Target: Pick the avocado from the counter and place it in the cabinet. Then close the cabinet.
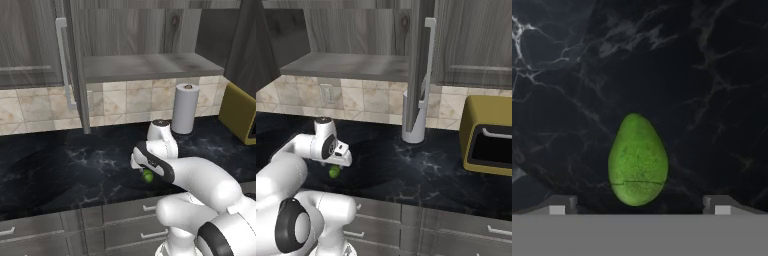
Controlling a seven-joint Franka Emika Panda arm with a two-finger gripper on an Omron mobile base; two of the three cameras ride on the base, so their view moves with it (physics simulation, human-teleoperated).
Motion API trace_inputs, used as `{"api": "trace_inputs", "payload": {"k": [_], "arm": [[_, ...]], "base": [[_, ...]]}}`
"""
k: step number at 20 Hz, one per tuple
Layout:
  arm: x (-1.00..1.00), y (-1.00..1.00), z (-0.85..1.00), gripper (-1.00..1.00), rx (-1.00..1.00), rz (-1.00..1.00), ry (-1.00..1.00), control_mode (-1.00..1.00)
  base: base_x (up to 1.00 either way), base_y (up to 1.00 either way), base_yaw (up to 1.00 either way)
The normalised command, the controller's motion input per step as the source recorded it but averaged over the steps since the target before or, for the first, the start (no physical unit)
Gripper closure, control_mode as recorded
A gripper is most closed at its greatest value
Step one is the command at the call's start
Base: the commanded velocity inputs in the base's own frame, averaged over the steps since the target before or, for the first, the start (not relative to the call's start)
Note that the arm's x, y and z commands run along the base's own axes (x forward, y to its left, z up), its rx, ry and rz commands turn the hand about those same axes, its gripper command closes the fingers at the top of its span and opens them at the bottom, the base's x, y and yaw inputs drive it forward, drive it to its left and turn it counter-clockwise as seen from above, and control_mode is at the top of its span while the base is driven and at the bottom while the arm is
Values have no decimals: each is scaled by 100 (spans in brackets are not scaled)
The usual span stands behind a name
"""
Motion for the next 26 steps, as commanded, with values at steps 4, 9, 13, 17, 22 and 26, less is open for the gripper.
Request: {"api": "trace_inputs", "payload": {"k": [4,9,13,17,22,26], "arm": [[-3,0,-32,-100,0,0,2,-100],[0,0,-31,-100,0,0,1,-100],[0,0,-30,-100,0,0,0,-100],[3,0,-29,-100,0,0,0,-100],[12,0,-33,-100,0,0,1,-100],[0,3,-45,100,0,0,1,-100]], "base": [[0,0,0],[0,0,0],[0,0,0],[0,0,0],[0,0,0],[0,0,0]]}}
